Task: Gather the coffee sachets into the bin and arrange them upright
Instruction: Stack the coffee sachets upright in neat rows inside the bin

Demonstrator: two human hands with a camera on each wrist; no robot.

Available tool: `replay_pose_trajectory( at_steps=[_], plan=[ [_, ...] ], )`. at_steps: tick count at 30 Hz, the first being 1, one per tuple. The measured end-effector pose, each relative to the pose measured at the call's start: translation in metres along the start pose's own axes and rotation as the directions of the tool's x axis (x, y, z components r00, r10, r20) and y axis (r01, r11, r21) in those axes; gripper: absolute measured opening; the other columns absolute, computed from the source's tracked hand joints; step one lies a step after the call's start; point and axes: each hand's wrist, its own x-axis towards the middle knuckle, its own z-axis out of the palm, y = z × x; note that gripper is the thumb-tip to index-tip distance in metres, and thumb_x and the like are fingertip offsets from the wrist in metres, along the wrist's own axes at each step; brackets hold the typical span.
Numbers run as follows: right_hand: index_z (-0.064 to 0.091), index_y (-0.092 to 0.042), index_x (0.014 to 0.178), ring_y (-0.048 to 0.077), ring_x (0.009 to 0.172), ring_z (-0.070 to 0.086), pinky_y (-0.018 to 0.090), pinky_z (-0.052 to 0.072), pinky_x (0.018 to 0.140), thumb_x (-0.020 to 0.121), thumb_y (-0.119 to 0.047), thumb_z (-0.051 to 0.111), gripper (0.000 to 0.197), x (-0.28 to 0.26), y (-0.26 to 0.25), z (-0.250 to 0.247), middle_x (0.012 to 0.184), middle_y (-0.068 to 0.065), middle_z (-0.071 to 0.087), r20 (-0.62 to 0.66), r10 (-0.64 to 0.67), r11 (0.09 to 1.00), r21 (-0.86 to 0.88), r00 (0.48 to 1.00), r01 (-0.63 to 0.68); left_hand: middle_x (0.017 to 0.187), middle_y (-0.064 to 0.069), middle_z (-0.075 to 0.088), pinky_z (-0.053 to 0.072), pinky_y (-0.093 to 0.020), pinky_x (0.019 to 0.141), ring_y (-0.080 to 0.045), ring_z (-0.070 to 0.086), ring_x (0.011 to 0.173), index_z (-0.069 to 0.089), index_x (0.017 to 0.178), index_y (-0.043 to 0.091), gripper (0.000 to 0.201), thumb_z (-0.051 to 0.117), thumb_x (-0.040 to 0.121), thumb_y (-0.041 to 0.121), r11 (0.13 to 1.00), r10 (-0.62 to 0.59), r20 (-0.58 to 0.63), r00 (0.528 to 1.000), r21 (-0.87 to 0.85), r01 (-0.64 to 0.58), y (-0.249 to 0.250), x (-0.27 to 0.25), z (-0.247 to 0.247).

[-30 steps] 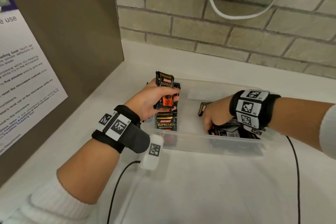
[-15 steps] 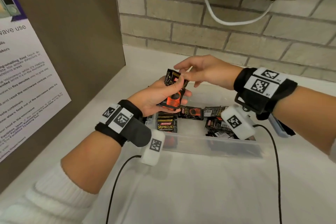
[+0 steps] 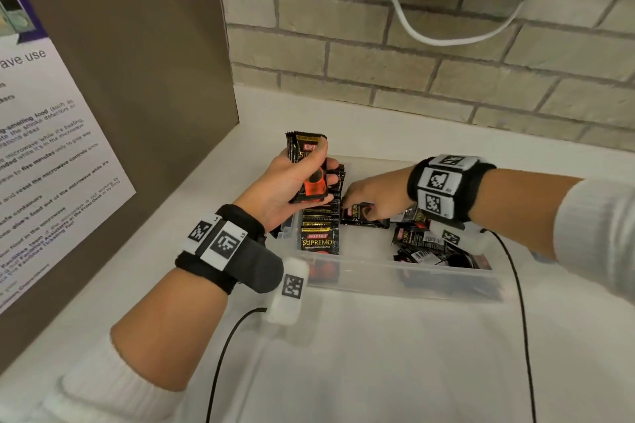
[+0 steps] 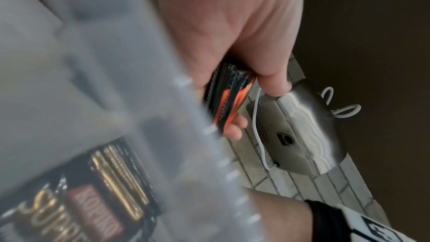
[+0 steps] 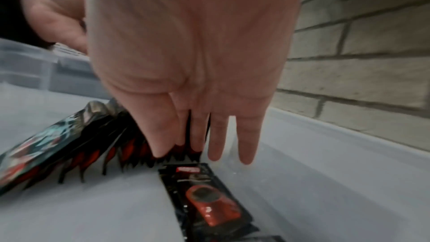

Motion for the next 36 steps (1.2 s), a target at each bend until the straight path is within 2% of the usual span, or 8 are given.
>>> replay_pose_trajectory(
  at_steps=[5,9,14,18,22,29,33,36],
  plan=[
    [0.034,-0.018,0.143,0.026,0.127,0.039,0.031,0.036,0.101,0.090,-0.014,0.054,0.057,0.025,-0.005,0.004,0.142,0.011,0.035,0.048,-0.067,0.978,-0.197,0.997,0.075,0.087,0.001,0.063,0.055,-0.039,0.084,-0.013,0.062,0.080,0.056,0.099,0.014,0.039,0.060,0.073,0.043,0.999,-0.017,-0.001,1.000,-0.041,0.017,-0.003,0.003,-0.004],
    [0.051,-0.014,0.123,0.025,0.113,0.047,0.031,0.041,0.088,0.084,-0.022,0.064,0.042,0.022,0.012,0.007,0.124,0.009,0.044,0.113,-0.065,0.969,-0.232,0.992,0.090,0.084,-0.001,0.063,0.053,-0.038,0.086,-0.013,0.062,0.079,0.058,0.095,0.013,0.032,0.056,0.081,0.041,0.999,-0.028,0.006,1.000,-0.023,0.028,-0.004,0.004,-0.004],
    [0.063,-0.011,0.111,0.011,0.097,0.045,0.022,0.036,0.081,0.085,-0.017,0.063,0.026,0.003,0.041,0.015,0.108,-0.002,0.050,0.240,0.070,0.970,-0.242,0.968,-0.011,0.088,-0.001,0.063,0.055,-0.038,0.085,-0.014,0.063,0.081,0.056,0.099,0.012,0.041,0.060,0.073,0.043,0.999,-0.023,0.000,1.000,-0.035,0.023,-0.005,0.005,-0.004],
    [0.066,-0.014,0.104,0.018,0.094,0.058,0.021,0.045,0.073,0.085,-0.021,0.063,0.021,-0.016,0.062,0.017,0.110,0.005,0.064,0.250,0.193,0.973,-0.172,0.949,-0.153,0.086,-0.001,0.063,0.056,-0.038,0.084,-0.014,0.063,0.081,0.057,0.098,0.011,0.039,0.059,0.075,0.043,0.999,-0.025,-0.018,1.000,-0.039,0.024,-0.004,0.004,-0.003],
    [0.062,-0.010,0.114,0.010,0.084,0.047,0.011,0.030,0.056,0.085,-0.018,0.064,0.030,-0.030,0.071,0.026,0.100,-0.002,0.053,0.222,0.232,0.966,-0.168,0.947,-0.197,0.085,-0.002,0.063,0.056,-0.036,0.083,-0.014,0.062,0.081,0.057,0.100,0.010,0.037,0.056,0.081,0.041,0.999,-0.030,-0.029,0.999,-0.035,0.029,-0.003,0.002,-0.001],
    [0.056,-0.010,0.121,0.021,0.109,0.049,0.023,0.037,0.081,0.082,-0.017,0.068,0.041,-0.026,0.074,0.032,0.108,-0.002,0.043,0.060,0.202,0.979,-0.044,0.978,-0.200,0.088,0.000,0.064,0.057,-0.036,0.081,-0.013,0.063,0.082,0.053,0.110,0.010,0.050,0.059,0.073,0.044,0.999,-0.021,-0.044,0.999,-0.038,0.019,-0.001,0.000,0.001],
    [0.055,-0.011,0.122,0.013,0.100,0.043,0.019,0.039,0.076,0.082,-0.015,0.067,0.042,-0.025,0.077,0.032,0.107,-0.004,0.040,0.014,0.177,0.984,0.004,0.984,-0.177,0.087,0.000,0.064,0.057,-0.037,0.082,-0.014,0.063,0.082,0.053,0.109,0.010,0.048,0.058,0.075,0.044,0.999,-0.022,-0.047,0.999,-0.040,0.020,0.000,-0.001,0.001],
    [0.056,-0.012,0.121,0.018,0.101,0.051,0.028,0.047,0.086,0.083,-0.016,0.067,0.040,-0.025,0.079,0.031,0.116,-0.001,0.050,0.015,0.201,0.979,0.013,0.979,-0.202,0.089,0.001,0.065,0.056,-0.037,0.083,-0.013,0.063,0.082,0.054,0.108,0.012,0.047,0.058,0.074,0.044,0.999,-0.019,-0.047,0.999,-0.030,0.018,0.001,-0.002,0.001]
  ],
)
